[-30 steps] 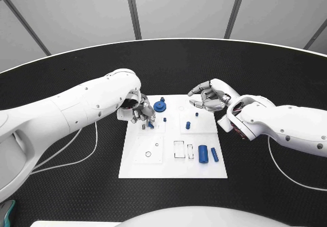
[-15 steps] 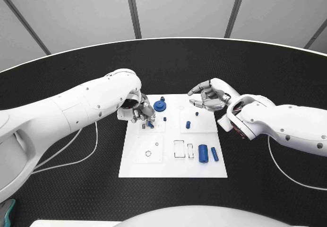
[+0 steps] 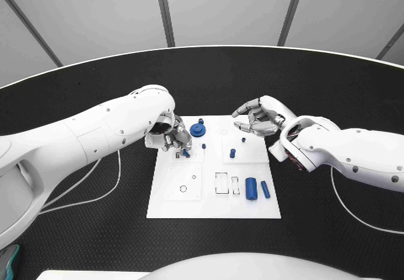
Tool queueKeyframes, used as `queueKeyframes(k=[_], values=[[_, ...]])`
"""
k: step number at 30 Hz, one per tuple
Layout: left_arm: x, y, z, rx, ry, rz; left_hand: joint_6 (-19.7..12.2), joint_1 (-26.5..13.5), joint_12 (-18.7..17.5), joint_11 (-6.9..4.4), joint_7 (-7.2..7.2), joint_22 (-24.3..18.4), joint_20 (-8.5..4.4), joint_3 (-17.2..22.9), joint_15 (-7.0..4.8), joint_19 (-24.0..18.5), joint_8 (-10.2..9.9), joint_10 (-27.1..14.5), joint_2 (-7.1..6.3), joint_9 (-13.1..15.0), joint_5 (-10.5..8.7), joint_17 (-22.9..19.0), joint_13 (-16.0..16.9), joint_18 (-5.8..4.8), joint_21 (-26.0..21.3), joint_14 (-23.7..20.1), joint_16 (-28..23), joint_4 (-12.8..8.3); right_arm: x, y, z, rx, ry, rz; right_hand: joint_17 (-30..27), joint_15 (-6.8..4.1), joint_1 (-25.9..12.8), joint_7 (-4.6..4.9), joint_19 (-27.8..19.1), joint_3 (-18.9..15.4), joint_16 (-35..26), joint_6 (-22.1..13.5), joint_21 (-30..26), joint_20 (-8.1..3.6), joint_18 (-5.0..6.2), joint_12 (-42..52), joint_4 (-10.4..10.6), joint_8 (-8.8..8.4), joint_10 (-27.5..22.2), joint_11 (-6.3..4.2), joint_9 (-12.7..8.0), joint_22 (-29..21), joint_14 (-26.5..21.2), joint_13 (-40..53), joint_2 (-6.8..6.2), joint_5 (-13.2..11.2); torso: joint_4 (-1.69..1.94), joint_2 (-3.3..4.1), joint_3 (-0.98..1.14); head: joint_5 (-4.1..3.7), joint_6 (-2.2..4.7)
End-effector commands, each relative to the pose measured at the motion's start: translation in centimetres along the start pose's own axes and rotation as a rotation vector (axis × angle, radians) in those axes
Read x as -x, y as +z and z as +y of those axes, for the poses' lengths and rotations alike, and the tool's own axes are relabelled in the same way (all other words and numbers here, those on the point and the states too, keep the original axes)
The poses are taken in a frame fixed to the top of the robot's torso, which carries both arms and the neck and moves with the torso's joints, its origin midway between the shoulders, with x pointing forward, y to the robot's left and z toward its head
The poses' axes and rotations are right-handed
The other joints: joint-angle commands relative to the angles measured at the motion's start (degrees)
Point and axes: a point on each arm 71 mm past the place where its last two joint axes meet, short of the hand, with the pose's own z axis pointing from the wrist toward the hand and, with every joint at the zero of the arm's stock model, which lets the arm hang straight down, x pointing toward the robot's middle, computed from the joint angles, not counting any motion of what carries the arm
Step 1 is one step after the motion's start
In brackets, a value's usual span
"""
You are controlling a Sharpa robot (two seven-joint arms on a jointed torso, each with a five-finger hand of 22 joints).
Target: Assemble the parts on the task board
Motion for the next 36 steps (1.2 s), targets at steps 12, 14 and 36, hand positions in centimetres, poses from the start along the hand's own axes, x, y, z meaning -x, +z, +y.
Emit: queueKeyframes(k=[12,14,36], values=[[-0.23,0.04,0.23,0.05,0.005,0.004,1.7,0.86,0.13,-0.21,-1.42,0.03,-0.07,1.51,-0.37,0.51,0.4,0.23,0.51,0.06,0.36,9.27,-0.05,-1.19,0.29,4.55,0.1,-1.21,-0.04,0.05,0.01,0.001,0.0,0.002,0.1,-0.42,-0.12,-0.01,0.24,0.23,0.06,0.29,-0.12,0.06,0.65,0.18,-0.03,0.18,0.21,0.02,-0.09,0.05,2.57,-0.08,-0.24,0.33,0.01,-0.04,0.02,0.1,-0.03],[-0.23,0.04,0.23,0.05,0.004,0.004,1.7,0.86,0.13,-0.21,-1.42,0.03,-0.07,1.51,-0.37,0.51,0.4,0.23,0.51,0.06,0.36,9.27,-0.05,-1.19,0.29,4.55,0.1,-1.21,-0.04,0.05,0.01,0.001,0.0,0.002,0.1,-0.42,-0.12,-0.01,0.24,0.23,0.06,0.29,-0.12,0.06,0.65,0.18,-0.03,0.18,0.21,0.02,-0.09,0.05,2.57,-0.08,-0.24,0.33,0.01,-0.05,0.02,0.09,-0.03],[-0.3,0.09,0.29,0.053,0.012,0.015,1.66,0.39,-0.03,-0.37,-1.6,-0.14,-0.2,0.84,-0.51,0.48,0.53,0.16,-0.35,0.53,0.35,9.23,-0.28,-1.17,0.17,4.54,0.08,-0.79,0.01,0.03,-0.02,0.0,0.0,0.0,0.1,-0.42,-0.12,-0.01,0.24,0.23,0.06,0.29,-0.12,0.06,0.65,0.18,-0.03,0.18,0.21,0.02,-0.09,0.05,2.57,-0.08,-0.24,0.33,0.0,-0.02,0.01,0.09,-0.1]])
